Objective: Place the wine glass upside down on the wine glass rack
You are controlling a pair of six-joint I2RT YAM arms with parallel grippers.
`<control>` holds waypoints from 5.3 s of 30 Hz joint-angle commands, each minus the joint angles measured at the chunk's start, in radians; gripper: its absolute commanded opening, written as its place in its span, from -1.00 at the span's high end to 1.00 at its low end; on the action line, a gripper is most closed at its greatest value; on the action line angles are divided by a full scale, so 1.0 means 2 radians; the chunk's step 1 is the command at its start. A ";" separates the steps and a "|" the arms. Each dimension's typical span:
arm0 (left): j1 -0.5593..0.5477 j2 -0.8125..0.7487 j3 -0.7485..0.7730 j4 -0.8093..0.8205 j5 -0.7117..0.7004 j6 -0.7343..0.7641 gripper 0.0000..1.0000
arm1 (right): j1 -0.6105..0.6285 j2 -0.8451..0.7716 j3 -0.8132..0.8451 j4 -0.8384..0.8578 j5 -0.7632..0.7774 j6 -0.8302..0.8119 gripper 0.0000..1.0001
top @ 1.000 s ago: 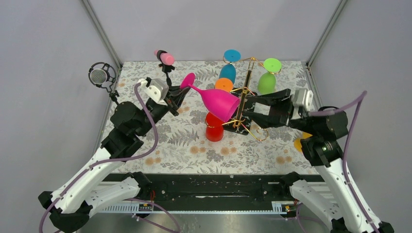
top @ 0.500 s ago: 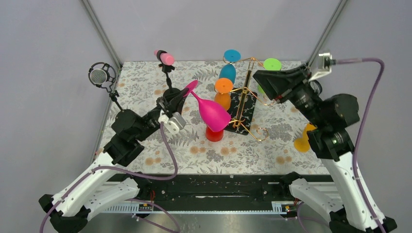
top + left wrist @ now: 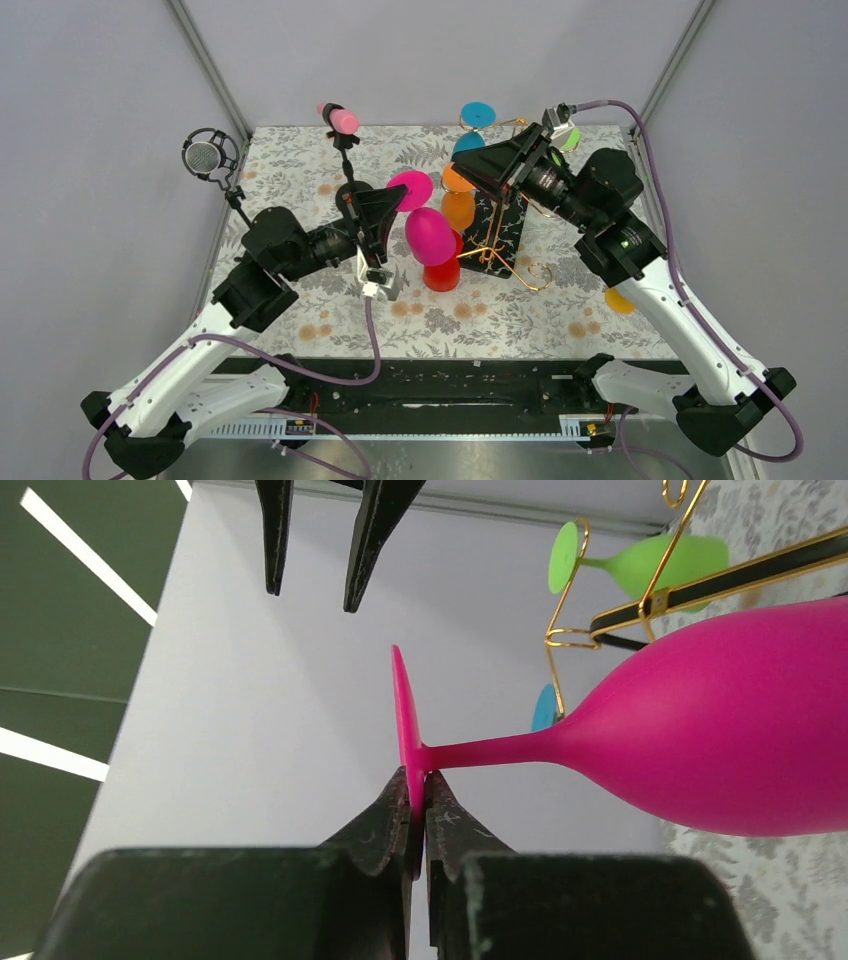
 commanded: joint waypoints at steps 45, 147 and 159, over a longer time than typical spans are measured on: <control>-0.026 -0.009 0.024 -0.015 -0.078 0.124 0.36 | 0.091 0.039 -0.009 0.009 0.085 -0.004 1.00; -0.013 -0.059 -0.030 0.016 -0.264 -0.579 -0.98 | -0.371 -0.082 -0.242 -0.017 -0.146 -0.221 1.00; -0.013 -0.056 -0.031 0.021 -0.254 -0.577 -0.98 | -0.371 -0.120 -0.245 -0.057 -0.091 -0.236 1.00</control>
